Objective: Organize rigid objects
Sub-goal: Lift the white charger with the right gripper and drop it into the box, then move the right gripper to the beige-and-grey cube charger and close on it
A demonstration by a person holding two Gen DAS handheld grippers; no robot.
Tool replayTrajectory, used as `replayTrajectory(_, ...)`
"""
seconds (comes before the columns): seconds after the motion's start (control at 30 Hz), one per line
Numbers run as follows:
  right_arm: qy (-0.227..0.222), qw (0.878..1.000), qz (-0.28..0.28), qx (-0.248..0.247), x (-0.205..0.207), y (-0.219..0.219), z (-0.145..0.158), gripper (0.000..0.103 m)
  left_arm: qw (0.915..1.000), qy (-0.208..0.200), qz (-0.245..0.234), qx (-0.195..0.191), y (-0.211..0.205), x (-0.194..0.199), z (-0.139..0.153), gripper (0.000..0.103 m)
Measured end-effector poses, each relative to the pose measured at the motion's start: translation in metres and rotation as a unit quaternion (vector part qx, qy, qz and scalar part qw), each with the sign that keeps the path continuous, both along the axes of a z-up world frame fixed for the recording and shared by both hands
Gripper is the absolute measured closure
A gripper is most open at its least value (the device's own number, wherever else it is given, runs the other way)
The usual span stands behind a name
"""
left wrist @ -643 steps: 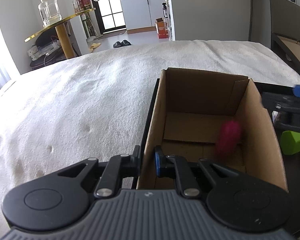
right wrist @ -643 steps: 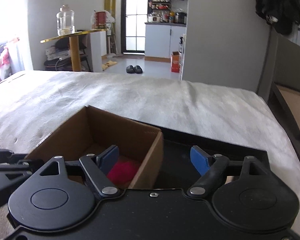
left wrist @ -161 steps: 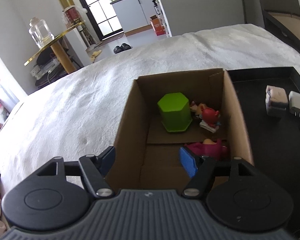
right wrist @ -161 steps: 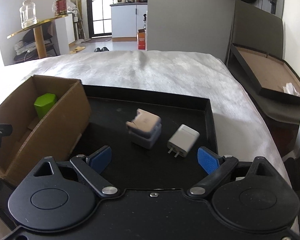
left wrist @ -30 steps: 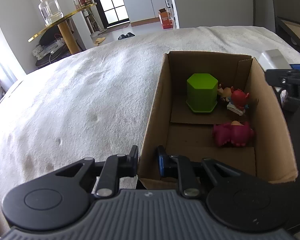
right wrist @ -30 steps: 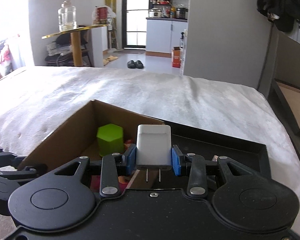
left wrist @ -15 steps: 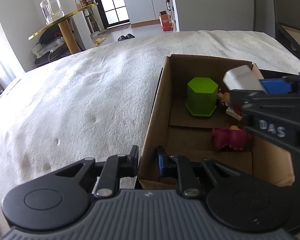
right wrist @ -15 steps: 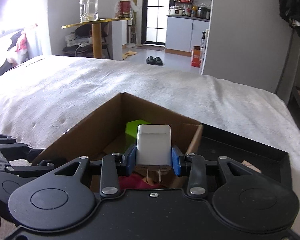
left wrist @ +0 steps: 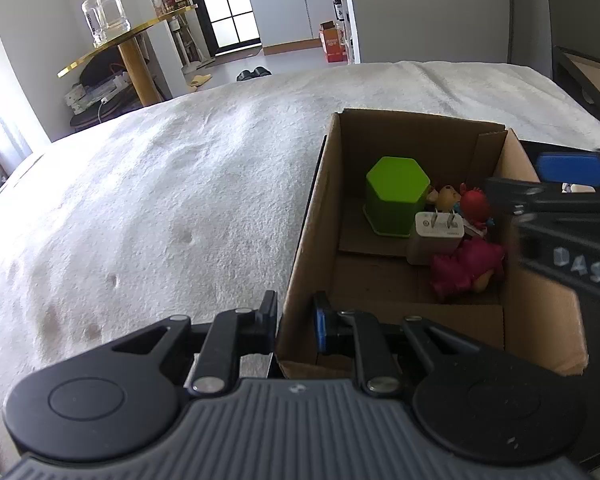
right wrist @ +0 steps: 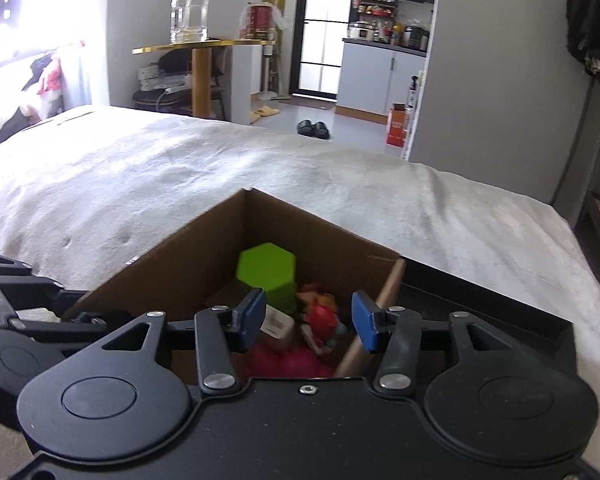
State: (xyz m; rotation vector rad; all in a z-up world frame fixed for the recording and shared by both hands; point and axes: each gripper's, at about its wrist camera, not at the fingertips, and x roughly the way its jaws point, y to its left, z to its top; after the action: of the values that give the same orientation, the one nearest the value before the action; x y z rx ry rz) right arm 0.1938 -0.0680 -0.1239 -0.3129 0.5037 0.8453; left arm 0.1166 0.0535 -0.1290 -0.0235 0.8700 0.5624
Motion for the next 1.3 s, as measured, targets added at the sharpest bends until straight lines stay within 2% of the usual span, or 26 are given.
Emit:
replayTrajectory(0.1,0.006,1.000,-0.025,0.007,0.006,-0.011,0.000,0.053,1.0000,-0.003,0.002,0.002,-0.002,0.001,0.004,0.084)
replayTrajectory(0.23,0.017,0.998,-0.053,0.022,0.013,-0.028,0.003,0.052,1.0000,-0.007,0.003,-0.003,-0.004,0.004,0.009,0.078)
replayTrajectory(0.47,0.011,0.996,-0.087,0.032,0.026,-0.053,0.003,0.039,0.9998,-0.013,0.000,0.014,-0.013,0.009,0.014,0.061)
replayTrajectory(0.6,0.012,0.995,-0.097,0.033,0.031,-0.061,0.000,0.025,0.9996,-0.018,-0.003,0.022,-0.019,0.012,0.016,0.059)
replayTrajectory(0.97,0.030,0.992,-0.118,0.035,0.045,-0.083,-0.013,0.019,0.9987,-0.002,-0.006,0.051,-0.034,0.023,0.017,0.058)
replayTrajectory(1.1,0.041,0.991,-0.125,0.035,0.050,-0.090,-0.020,0.018,0.9979,0.009,0.000,0.064,-0.037,0.028,0.017,0.048)
replayTrajectory(1.17,0.049,0.990,-0.128,0.037,0.053,-0.094,-0.024,0.018,0.9975,0.011,0.001,0.070,-0.040,0.029,0.017,0.040)
replayTrajectory(1.3,0.062,0.988,-0.134,0.041,0.060,-0.099,-0.033,0.019,0.9961,0.016,0.005,0.086,-0.045,0.033,0.016,0.032)
